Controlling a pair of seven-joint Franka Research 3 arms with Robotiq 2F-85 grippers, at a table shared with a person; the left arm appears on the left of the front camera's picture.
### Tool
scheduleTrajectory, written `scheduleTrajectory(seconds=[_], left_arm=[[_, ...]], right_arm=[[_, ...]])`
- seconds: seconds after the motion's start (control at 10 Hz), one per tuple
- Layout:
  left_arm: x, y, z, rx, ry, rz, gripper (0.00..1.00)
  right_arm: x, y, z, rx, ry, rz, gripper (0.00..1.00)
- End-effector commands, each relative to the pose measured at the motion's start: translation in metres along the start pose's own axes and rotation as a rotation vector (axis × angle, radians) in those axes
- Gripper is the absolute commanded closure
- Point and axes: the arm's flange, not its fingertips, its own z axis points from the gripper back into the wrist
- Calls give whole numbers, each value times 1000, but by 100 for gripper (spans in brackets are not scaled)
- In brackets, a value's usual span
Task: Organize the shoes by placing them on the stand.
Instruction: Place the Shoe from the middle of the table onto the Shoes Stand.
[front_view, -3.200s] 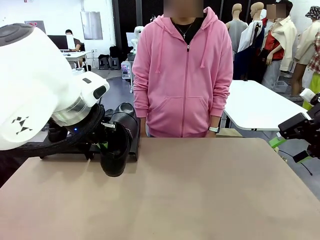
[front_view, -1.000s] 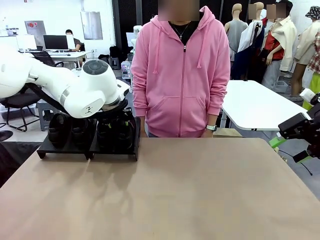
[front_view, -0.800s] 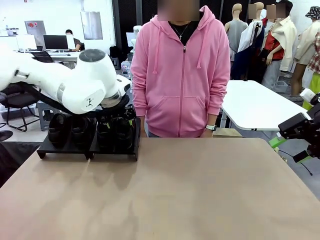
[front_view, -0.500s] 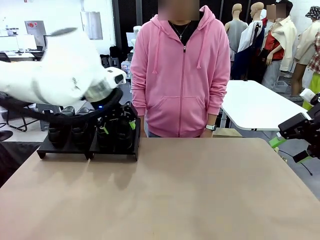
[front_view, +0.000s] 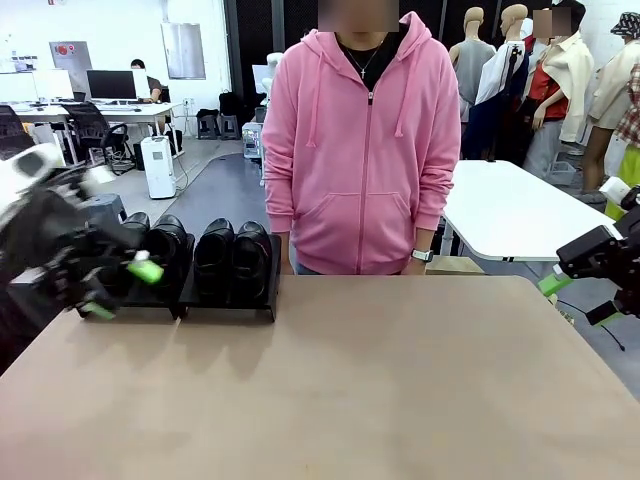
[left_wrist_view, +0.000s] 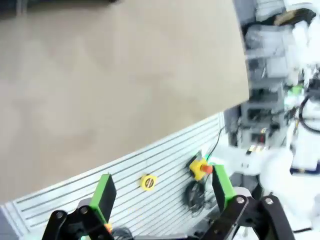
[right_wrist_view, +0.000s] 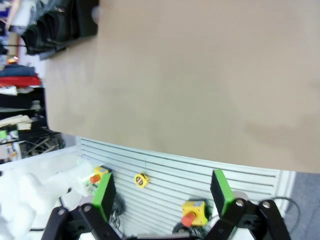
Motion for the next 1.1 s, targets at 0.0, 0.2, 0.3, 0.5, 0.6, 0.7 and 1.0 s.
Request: scheduleTrajectory(seconds=[0.0,0.2,0.3,0.5,0.6,0.7,1.0], left_arm=[[-16,58,21,-77,-241,212,0],[-8,82,21,-97,-365,294,0],[10,63,58,-79,-212,225,0],[10,63,58,-79,-212,225,0],[10,63,58,-79,-212,225,0],[10,63,58,-79,-212,225,0],[10,63,58,-79,-212,225,0]], right_arm=[[2,-1,2,30,-1,21,0],[2,-1,2,30,-1,21,0],[2,-1,2,30,-1,21,0],[2,-1,2,30,-1,21,0],[2,-1,2,30,-1,21,0],[2,-1,2,30,-1,21,0],[2,-1,2,30,-1,21,0]])
